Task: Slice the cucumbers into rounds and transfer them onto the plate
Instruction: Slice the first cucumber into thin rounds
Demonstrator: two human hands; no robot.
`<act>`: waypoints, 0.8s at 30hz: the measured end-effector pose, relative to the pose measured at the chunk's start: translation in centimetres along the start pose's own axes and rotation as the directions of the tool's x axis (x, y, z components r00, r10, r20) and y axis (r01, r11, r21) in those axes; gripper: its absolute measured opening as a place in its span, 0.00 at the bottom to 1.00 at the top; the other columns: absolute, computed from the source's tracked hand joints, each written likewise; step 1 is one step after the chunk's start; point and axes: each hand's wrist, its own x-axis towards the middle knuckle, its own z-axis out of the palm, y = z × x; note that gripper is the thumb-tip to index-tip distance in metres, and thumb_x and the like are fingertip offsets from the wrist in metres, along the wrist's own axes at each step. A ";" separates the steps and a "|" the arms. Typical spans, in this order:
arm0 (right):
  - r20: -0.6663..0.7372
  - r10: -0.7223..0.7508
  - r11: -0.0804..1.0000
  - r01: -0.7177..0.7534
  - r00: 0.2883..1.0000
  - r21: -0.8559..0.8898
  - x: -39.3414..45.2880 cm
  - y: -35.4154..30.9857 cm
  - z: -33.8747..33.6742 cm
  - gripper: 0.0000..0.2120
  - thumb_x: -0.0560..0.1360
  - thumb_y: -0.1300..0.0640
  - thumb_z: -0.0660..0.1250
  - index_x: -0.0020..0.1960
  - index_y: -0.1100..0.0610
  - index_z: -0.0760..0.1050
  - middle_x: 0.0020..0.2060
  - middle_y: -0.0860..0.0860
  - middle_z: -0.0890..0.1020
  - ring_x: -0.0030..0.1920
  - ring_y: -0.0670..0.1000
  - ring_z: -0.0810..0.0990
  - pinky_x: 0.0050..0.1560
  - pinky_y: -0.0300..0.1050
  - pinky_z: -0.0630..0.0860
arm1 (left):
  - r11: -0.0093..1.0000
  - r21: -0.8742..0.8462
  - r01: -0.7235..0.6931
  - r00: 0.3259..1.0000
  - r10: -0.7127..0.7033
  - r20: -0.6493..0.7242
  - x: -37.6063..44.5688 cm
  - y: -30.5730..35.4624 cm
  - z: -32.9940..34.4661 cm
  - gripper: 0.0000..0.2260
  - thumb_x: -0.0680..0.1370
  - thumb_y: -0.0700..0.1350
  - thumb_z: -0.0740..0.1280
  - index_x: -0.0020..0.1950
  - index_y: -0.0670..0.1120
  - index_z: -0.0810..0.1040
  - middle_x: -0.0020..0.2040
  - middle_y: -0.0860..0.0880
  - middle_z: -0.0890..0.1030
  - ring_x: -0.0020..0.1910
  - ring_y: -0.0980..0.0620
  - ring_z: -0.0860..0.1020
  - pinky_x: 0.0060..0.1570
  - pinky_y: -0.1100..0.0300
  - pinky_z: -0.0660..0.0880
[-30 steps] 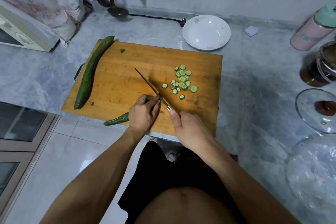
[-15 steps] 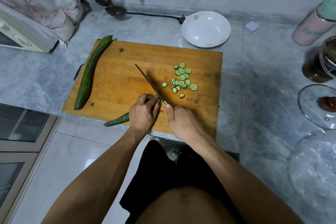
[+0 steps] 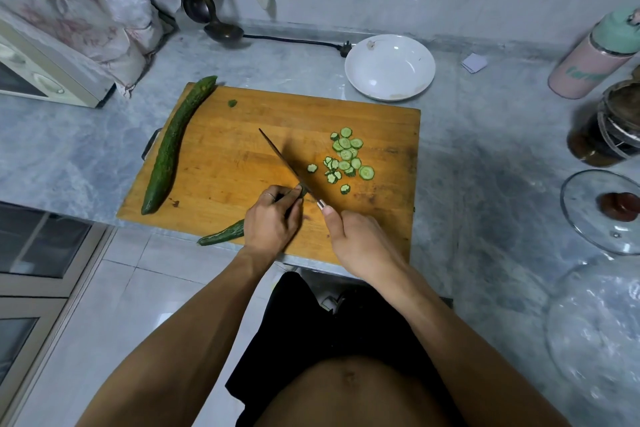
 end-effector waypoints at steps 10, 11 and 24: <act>0.030 -0.023 0.999 0.025 0.999 -0.047 -1.2 -0.2 0.1 0.24 0.83 0.41 0.46 0.39 0.53 0.67 0.36 0.52 0.73 0.37 0.53 0.72 0.37 0.47 0.65 | 1.000 -0.001 -0.004 1.000 0.004 -0.010 -0.1 0.2 -0.1 0.15 0.77 0.52 0.61 0.53 0.47 0.85 0.50 0.48 0.81 0.40 0.43 0.81 0.33 0.56 0.76; 0.034 -0.018 0.999 0.019 0.999 -0.042 -1.0 -0.3 0.2 0.24 0.83 0.40 0.45 0.39 0.54 0.68 0.37 0.53 0.74 0.37 0.54 0.72 0.38 0.47 0.66 | 1.000 0.003 -0.005 1.000 0.005 -0.005 -0.1 0.1 -0.1 0.14 0.77 0.51 0.62 0.53 0.47 0.85 0.50 0.47 0.81 0.40 0.43 0.81 0.33 0.56 0.76; -0.001 0.019 0.999 -0.019 1.000 0.031 1.1 -0.4 1.0 0.25 0.84 0.41 0.47 0.40 0.57 0.70 0.37 0.56 0.77 0.41 0.60 0.78 0.37 0.49 0.72 | 0.999 -0.043 0.026 0.999 -0.028 -0.037 -0.3 0.1 0.1 0.09 0.75 0.46 0.70 0.53 0.47 0.85 0.51 0.49 0.84 0.41 0.46 0.83 0.33 0.57 0.79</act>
